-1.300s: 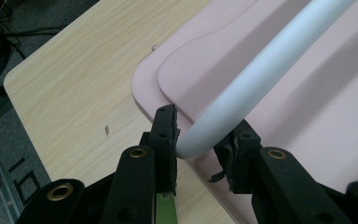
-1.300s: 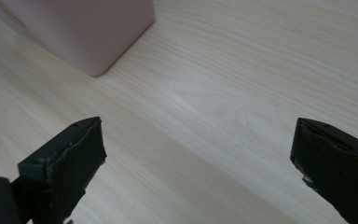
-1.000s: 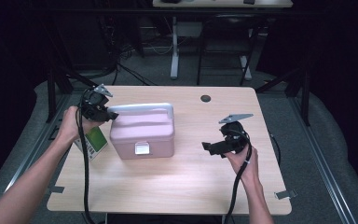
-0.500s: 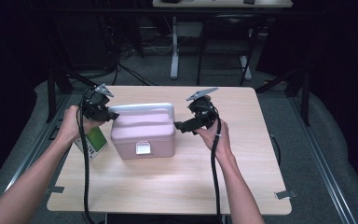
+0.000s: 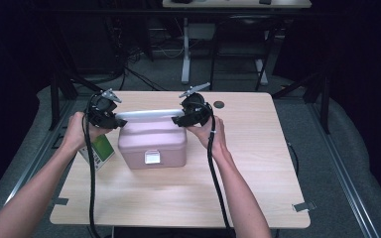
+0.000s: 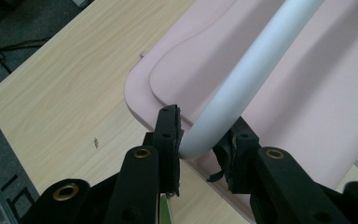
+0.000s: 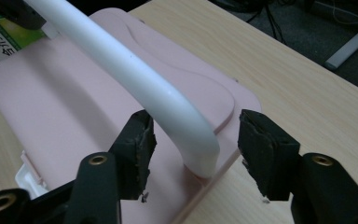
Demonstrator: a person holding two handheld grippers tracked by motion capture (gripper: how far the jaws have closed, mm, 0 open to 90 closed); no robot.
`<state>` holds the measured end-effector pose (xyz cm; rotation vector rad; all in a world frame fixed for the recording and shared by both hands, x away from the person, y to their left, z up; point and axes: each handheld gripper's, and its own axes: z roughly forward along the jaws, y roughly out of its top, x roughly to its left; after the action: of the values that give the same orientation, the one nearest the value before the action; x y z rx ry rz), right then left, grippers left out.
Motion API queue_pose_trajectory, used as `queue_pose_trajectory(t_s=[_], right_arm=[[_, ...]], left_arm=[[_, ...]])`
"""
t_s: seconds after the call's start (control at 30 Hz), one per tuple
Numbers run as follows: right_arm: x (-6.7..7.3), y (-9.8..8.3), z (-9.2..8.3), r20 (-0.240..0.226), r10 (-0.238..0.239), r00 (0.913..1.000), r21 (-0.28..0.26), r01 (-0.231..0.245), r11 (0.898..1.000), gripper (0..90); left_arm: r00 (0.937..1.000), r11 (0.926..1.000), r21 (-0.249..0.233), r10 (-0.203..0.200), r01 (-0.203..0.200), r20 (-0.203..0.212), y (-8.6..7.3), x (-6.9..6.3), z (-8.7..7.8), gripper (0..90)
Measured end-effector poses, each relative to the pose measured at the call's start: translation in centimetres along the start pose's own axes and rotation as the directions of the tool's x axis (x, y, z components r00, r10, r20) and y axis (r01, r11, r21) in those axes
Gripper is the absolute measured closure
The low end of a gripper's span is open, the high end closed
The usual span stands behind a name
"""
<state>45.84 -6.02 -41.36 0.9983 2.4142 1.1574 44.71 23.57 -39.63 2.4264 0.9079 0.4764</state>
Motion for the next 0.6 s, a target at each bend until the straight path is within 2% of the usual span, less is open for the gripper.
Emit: queue_pose_trajectory(t_s=[0.17, 0.47, 0.6], right_arm=[[0.2, 0.0, 0.1, -0.005, -0.005, 1.0000, -0.019, 0.005, 1.000, 61.2], [0.4, -0.7, -0.7, 0.021, -0.035, 0.9992, -0.024, 0.035, 0.999, 64.6], [0.3, -1.1, -1.2, 0.029, -0.041, 0.9987, -0.020, 0.042, 0.999, 65.5]], left_arm=[[1.0000, 0.9999, -0.015, -0.008, 0.008, 0.002, 0.0, -0.2, 0.1, 70.9], [0.9999, 0.9995, -0.030, -0.012, 0.012, -0.005, 0.4, -1.0, 0.3, 70.5], [0.9999, 0.9992, -0.037, -0.014, 0.014, 0.007, 0.6, -1.4, 0.4, 70.2]])
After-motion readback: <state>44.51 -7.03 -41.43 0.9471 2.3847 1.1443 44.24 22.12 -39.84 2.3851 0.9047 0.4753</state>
